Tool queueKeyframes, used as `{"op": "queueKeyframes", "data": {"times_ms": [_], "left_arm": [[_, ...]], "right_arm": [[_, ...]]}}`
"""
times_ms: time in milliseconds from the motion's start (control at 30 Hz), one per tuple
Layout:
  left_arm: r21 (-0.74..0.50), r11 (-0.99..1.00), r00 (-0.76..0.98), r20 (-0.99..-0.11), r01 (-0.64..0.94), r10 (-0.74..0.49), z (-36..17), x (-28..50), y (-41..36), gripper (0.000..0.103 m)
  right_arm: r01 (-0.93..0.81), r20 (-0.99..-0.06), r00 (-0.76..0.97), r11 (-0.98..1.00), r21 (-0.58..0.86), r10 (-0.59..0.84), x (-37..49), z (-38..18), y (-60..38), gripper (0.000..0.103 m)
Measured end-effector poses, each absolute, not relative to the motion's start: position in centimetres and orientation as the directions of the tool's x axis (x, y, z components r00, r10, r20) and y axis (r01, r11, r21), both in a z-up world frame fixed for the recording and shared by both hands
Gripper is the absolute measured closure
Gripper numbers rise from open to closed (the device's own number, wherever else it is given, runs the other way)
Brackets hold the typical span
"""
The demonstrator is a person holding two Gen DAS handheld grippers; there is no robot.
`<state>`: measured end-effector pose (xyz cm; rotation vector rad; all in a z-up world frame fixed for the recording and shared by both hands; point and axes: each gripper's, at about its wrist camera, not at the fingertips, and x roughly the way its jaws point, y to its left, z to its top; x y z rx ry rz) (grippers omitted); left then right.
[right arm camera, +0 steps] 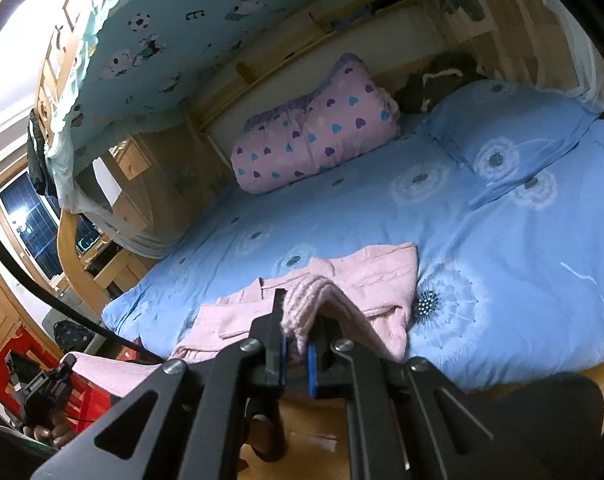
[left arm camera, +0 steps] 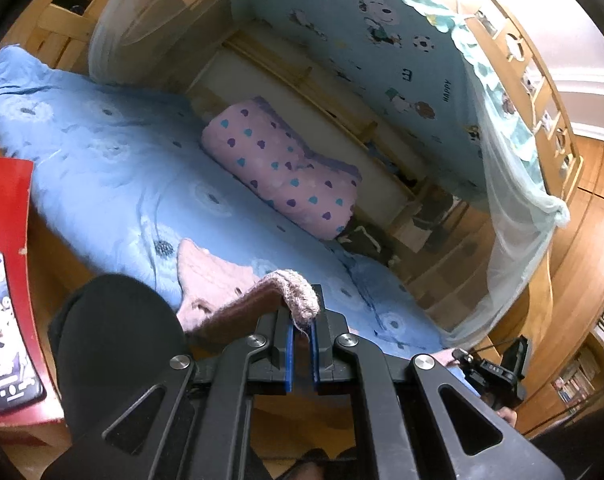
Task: Fold small clothes
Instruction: 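Carry the held hem over the cardigan body toward the collar with both grippers, then lower the held hem onto the cardigan body with both grippers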
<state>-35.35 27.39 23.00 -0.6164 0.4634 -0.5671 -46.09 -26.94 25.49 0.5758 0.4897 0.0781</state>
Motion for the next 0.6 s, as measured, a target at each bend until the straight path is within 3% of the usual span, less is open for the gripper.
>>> {"op": "queueKeyframes", "data": {"times_ms": [300, 600], "left_arm": [[-0.614, 0.729, 0.766, -0.298, 0.303, -0.57, 22.8, -29.7, 24.7, 0.103], [-0.527, 0.824, 0.713, -0.495, 0.21, -0.498, 21.5, -21.4, 21.5, 0.103]], "right_arm": [[0.051, -0.415, 0.879, 0.821, 0.568, 0.233, -41.4, 24.6, -28.8, 0.096], [0.143, -0.529, 0.806, 0.779, 0.61, 0.266, -34.8, 20.8, -31.8, 0.096]]}}
